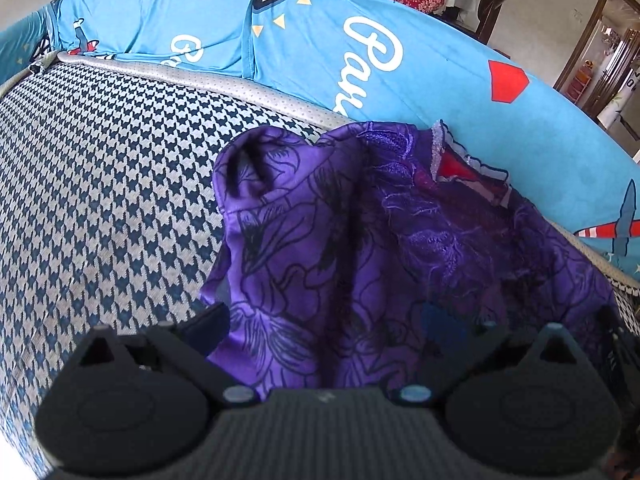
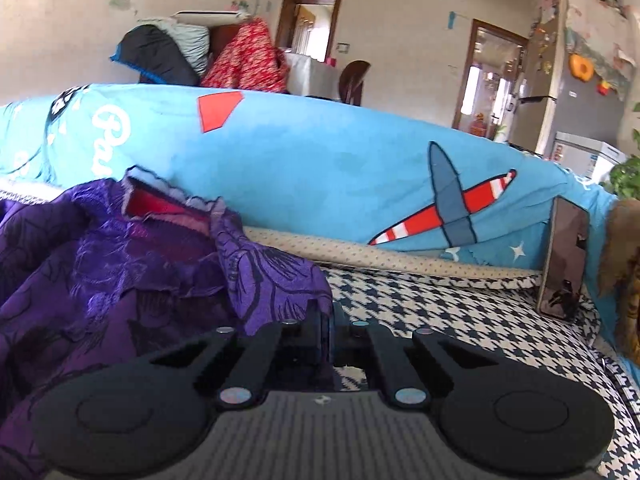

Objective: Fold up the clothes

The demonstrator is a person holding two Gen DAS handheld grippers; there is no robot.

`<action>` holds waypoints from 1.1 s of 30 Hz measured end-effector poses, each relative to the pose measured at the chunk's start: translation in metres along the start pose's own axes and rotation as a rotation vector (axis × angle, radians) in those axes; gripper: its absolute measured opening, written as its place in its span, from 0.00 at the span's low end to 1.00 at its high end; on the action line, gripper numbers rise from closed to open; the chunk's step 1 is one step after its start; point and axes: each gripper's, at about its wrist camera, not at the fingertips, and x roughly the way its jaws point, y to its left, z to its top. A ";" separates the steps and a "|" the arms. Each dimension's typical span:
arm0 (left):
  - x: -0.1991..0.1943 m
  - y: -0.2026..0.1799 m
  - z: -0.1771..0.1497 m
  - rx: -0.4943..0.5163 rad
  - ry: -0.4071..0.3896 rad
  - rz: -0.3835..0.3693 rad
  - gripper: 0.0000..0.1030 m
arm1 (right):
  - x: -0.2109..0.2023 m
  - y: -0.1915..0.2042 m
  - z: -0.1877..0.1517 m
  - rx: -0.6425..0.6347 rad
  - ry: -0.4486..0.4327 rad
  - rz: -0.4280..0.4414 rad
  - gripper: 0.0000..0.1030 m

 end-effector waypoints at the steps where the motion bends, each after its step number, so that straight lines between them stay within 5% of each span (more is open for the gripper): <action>1: 0.000 -0.001 0.000 0.003 0.002 -0.001 1.00 | 0.002 -0.004 0.002 0.011 -0.007 -0.022 0.03; 15: 0.002 -0.008 -0.003 0.043 0.017 -0.008 1.00 | 0.024 -0.050 0.030 0.175 -0.081 -0.286 0.02; 20: 0.004 -0.013 -0.004 0.066 0.027 -0.016 1.00 | 0.043 -0.046 0.025 0.086 -0.022 -0.253 0.05; 24: 0.000 -0.012 -0.003 0.072 0.019 -0.026 1.00 | 0.031 -0.040 0.029 0.043 -0.036 -0.306 0.34; 30: -0.006 -0.008 0.000 0.079 0.005 -0.039 1.00 | -0.020 -0.045 0.035 0.016 -0.110 -0.281 0.50; 33: -0.009 -0.003 -0.001 0.079 -0.003 -0.040 1.00 | -0.044 -0.051 0.030 0.055 -0.086 -0.195 0.53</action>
